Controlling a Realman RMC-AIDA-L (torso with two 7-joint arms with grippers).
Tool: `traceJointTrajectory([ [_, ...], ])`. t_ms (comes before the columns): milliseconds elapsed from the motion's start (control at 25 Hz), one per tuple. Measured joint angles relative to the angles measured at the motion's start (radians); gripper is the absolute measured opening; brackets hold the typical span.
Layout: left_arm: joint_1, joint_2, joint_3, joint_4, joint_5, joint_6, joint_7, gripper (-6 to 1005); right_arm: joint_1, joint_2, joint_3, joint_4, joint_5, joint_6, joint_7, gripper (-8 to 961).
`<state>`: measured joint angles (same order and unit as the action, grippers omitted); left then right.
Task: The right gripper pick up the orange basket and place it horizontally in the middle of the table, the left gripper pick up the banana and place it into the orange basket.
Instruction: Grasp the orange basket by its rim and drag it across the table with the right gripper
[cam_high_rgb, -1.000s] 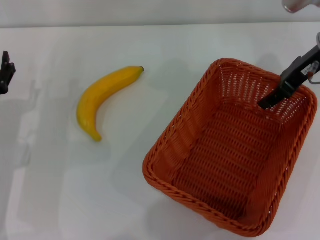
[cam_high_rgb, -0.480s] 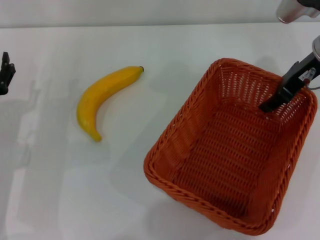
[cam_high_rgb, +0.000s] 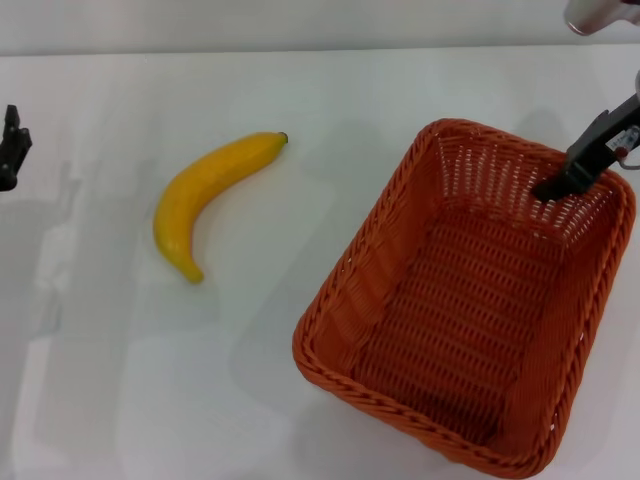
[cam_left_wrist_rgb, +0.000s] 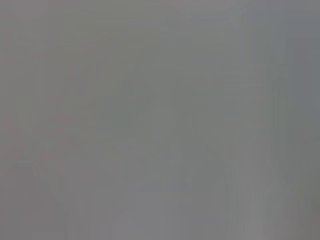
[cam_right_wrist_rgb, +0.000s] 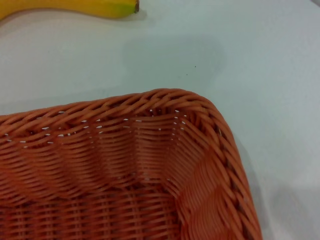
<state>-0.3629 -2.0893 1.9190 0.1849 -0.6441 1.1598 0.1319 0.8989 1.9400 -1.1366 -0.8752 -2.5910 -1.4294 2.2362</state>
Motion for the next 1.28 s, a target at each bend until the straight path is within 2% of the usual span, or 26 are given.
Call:
traceJointTrajectory([
  [80, -0.001, 0.000, 0.000, 0.000, 0.000, 0.000, 0.000, 862, 0.001, 0.000, -0.001, 0.002, -0.005, -0.001, 0.001, 283],
  [400, -0.004, 0.001, 0.000, 0.001, 0.000, 0.000, 0.000, 862, 0.009, -0.004, 0.001, 0.002, -0.009, -0.037, 0.010, 234],
  [680, -0.006, 0.002, 0.000, 0.001, 0.000, 0.000, 0.000, 862, 0.049, -0.038, 0.015, 0.005, -0.004, -0.150, 0.070, 233],
  [920, -0.023, 0.002, 0.001, -0.003, 0.000, -0.004, 0.000, 862, 0.075, -0.055, 0.118, 0.024, -0.003, -0.244, 0.078, 184],
  [1120, -0.031, 0.002, 0.008, 0.002, 0.004, -0.011, 0.000, 862, 0.097, -0.085, 0.193, 0.091, -0.003, -0.295, 0.089, 157],
  [1280, -0.033, 0.003, 0.014, 0.002, 0.007, -0.012, 0.000, 862, 0.106, -0.093, 0.267, 0.125, 0.001, -0.320, 0.089, 153],
])
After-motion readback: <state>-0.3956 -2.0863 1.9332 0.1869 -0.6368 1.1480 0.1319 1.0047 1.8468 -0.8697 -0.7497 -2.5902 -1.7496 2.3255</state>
